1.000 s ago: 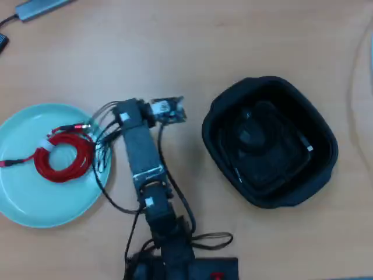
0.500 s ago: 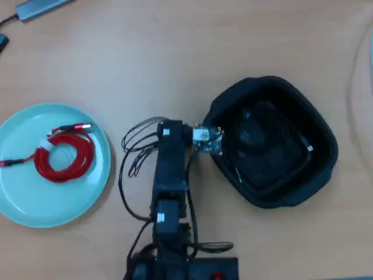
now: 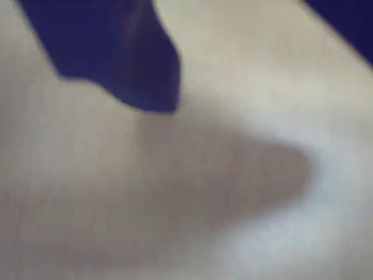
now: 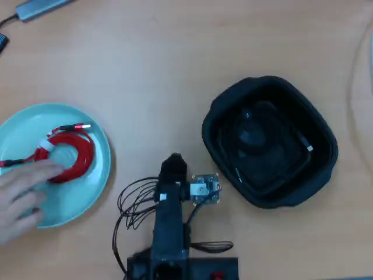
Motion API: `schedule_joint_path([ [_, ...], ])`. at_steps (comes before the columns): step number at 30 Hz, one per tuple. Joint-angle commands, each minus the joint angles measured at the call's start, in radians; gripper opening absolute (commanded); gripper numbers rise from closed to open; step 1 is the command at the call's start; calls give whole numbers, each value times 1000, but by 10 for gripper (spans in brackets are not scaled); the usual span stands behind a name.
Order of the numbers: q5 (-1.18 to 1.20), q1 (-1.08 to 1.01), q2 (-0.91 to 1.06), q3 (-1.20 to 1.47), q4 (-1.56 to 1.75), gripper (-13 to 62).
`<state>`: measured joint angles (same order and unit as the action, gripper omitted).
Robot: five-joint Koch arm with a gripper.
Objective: Put a black charging cable in a black bowl and put a red charging cable in a green bowl
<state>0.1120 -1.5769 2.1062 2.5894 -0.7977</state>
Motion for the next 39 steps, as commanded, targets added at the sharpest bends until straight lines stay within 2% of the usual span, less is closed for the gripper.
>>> schedule_joint_path([
  [1,12,20,20,15,91,429],
  [9,8,29,28,149,311,427],
  [39,5,18,26,175,321,428],
])
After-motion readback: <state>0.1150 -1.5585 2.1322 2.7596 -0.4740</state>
